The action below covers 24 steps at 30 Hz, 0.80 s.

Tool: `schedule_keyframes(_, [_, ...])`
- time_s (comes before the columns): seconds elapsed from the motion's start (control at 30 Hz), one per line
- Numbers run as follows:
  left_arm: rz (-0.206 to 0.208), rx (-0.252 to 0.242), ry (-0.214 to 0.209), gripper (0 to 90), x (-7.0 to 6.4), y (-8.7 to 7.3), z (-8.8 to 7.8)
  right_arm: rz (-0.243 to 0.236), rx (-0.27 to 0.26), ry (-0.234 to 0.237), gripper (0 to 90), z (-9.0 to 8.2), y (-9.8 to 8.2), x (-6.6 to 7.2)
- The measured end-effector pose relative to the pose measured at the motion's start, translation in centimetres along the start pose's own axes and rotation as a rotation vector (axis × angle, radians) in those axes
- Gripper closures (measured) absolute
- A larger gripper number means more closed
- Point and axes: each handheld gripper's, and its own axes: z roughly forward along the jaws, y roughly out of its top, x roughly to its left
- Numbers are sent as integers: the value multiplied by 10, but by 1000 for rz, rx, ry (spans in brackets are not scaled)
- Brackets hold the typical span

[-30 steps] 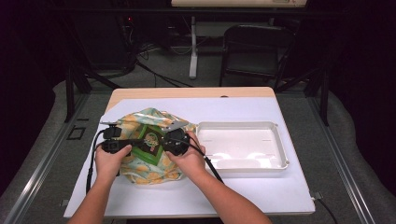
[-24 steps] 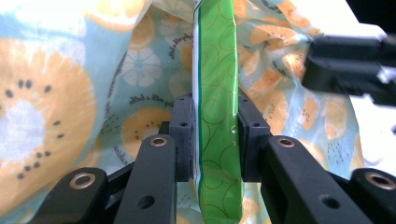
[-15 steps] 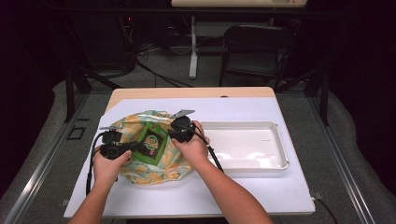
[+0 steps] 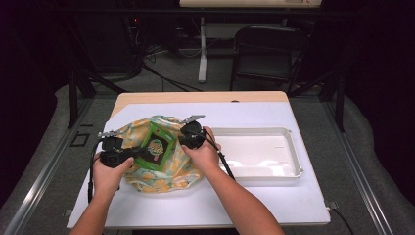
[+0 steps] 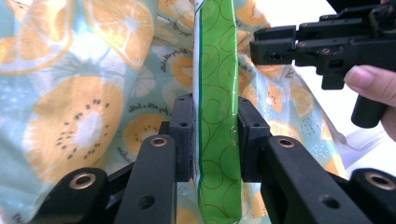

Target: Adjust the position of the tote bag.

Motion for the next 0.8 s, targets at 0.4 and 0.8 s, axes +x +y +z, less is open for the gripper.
schedule_keyframes(0.4, [38,-73,12,728,-10,10,-29,-5,-32,39,672,-8,0,7])
schedule_keyframes(0.8, [50,-123,8,728,-15,14,-44,-7,-35,67,656,-15,-1,9])
